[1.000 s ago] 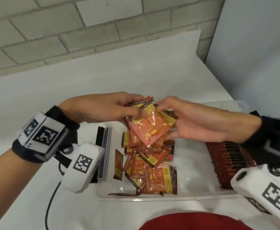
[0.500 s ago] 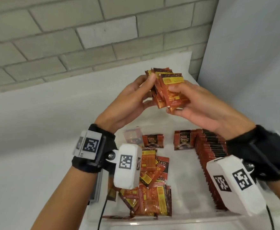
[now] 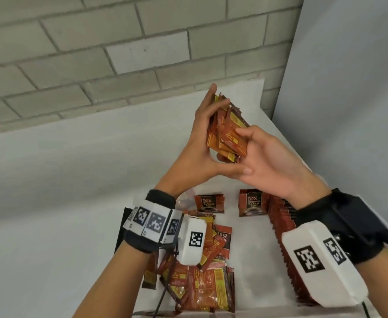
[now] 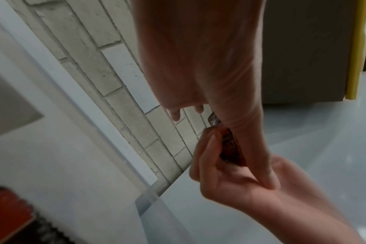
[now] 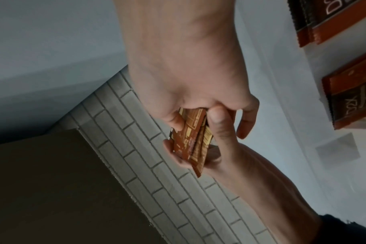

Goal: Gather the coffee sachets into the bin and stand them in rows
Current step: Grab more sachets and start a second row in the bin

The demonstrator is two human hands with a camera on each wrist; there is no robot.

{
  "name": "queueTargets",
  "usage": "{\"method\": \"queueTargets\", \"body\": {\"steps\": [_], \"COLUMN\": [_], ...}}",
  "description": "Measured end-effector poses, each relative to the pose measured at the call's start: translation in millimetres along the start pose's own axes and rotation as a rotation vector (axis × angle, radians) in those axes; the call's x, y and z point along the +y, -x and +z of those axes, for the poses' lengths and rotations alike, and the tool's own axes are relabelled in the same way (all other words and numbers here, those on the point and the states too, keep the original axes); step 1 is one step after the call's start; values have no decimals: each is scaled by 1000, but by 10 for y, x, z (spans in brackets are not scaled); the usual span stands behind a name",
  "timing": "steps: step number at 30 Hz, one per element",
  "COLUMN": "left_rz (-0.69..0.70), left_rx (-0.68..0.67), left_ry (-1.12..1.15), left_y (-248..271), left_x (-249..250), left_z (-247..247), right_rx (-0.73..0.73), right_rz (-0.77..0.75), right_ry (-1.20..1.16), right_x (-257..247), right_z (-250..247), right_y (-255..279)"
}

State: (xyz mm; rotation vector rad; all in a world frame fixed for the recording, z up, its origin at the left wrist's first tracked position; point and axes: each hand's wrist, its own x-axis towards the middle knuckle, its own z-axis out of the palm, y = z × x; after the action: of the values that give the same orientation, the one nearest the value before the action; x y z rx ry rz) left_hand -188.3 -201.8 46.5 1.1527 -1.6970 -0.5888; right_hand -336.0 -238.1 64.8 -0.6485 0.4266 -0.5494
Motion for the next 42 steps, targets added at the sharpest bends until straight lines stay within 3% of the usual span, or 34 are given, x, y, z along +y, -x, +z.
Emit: {"method": "queueTargets", "body": {"steps": [5, 9, 12, 16, 18, 22, 27, 33, 36, 42], "left_rz": [-36, -181, -323, -408, -421, -425, -507, -501, -441, -393], "left_rx": [51, 97, 127, 131, 112, 111, 114, 96, 112, 175], "left_ry": [303, 680, 743, 790, 833, 975, 1096, 1146, 1101, 914], "left_y": [26, 62, 58, 68, 70, 76, 73, 70, 75, 61], "left_x": [-18, -22, 0, 6, 7, 0, -17, -35, -61, -62], "left_z": [-15, 25, 14, 36, 40, 5, 22, 54, 42, 42], "right_rx": [32, 57, 163, 390, 374, 362, 482, 535, 568, 580], "right_rz": [-26, -54, -107, -367, -516, -649, -688, -724, -707, -623], "right_ry": [134, 288, 527, 753, 854, 1022, 1029, 788, 713, 831], "right_x": [11, 27, 43, 35, 25, 47, 33, 22, -12, -6], "right_z": [-23, -40, -57, -101, -92, -83, -157, -167, -215, -242], "right_y": [-12, -27, -32, -21, 0, -6, -55, -73, -76, -67]}}
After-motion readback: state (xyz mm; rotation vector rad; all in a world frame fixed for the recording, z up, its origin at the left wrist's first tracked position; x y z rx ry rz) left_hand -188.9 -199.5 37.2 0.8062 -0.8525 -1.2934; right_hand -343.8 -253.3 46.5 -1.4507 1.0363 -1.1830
